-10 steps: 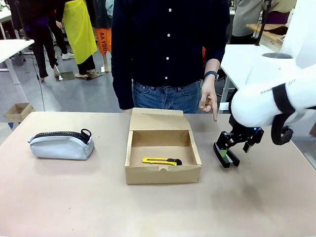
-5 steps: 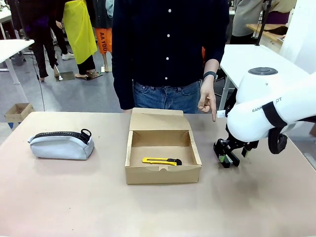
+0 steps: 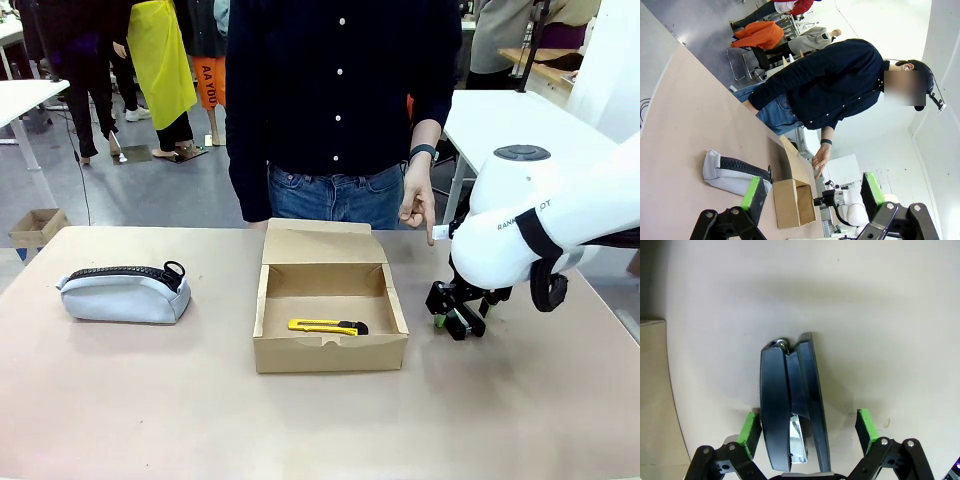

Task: Pack the items into the box.
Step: Pick up the item indicated by the person and place it inside the Mailer Box.

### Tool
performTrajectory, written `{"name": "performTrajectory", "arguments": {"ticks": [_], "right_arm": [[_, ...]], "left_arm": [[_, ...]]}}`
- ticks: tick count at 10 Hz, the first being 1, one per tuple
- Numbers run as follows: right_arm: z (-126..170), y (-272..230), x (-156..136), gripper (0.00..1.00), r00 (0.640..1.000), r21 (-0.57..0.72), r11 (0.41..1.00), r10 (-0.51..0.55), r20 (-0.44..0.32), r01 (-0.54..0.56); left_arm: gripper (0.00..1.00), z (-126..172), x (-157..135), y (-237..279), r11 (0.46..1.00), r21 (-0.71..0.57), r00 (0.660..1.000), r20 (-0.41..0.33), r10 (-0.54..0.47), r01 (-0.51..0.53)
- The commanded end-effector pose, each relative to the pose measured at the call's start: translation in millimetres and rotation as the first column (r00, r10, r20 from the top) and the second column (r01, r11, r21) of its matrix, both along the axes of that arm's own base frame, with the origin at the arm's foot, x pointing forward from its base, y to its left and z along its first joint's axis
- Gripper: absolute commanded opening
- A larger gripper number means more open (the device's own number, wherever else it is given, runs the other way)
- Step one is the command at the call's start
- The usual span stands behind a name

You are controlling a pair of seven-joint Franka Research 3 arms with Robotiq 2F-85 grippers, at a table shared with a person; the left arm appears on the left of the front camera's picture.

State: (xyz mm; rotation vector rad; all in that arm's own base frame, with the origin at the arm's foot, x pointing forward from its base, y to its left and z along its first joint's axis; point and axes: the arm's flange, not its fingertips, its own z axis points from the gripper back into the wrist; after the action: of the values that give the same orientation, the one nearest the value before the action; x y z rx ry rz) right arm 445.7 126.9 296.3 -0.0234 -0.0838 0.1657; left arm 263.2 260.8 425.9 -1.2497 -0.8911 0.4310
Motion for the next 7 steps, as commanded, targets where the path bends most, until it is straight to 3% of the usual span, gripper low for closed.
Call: {"name": "performTrajectory", "arguments": {"ticks": [1, 2, 3, 4, 7], "right_arm": [[1.2, 4.3, 2.7, 0.83, 0.999, -0.015, 1.000, 0.007, 0.049, -0.006], [2.5, 5.3, 2.5, 0.40, 0.999, -0.012, 1.000, 0.001, 0.047, -0.001], [3.0, 5.3, 2.5, 0.23, 0.999, -0.005, 1.000, 0.002, 0.042, -0.002], [2.9, 4.3, 2.1, 0.00, 0.999, 0.002, 1.000, 0.002, 0.037, -0.002], [6.1, 3.7, 0.0, 0.04, 0.999, 0.022, 1.000, 0.002, 0.039, -0.003]], "left_arm": [[1.00, -0.3, 0.0, -1.0, 1.000, -0.005, 0.999, 0.036, 0.008, -0.008], [1.00, -0.3, 0.0, -1.0, 1.000, -0.005, 0.999, 0.036, 0.008, -0.008], [1.00, -0.3, 0.0, -1.0, 1.000, -0.005, 0.999, 0.036, 0.008, -0.008], [1.00, -0.3, 0.0, -1.0, 1.000, -0.005, 0.999, 0.036, 0.008, -0.008], [1.00, -0.3, 0.0, -1.0, 1.000, -0.005, 0.999, 0.036, 0.008, -0.008]]}}
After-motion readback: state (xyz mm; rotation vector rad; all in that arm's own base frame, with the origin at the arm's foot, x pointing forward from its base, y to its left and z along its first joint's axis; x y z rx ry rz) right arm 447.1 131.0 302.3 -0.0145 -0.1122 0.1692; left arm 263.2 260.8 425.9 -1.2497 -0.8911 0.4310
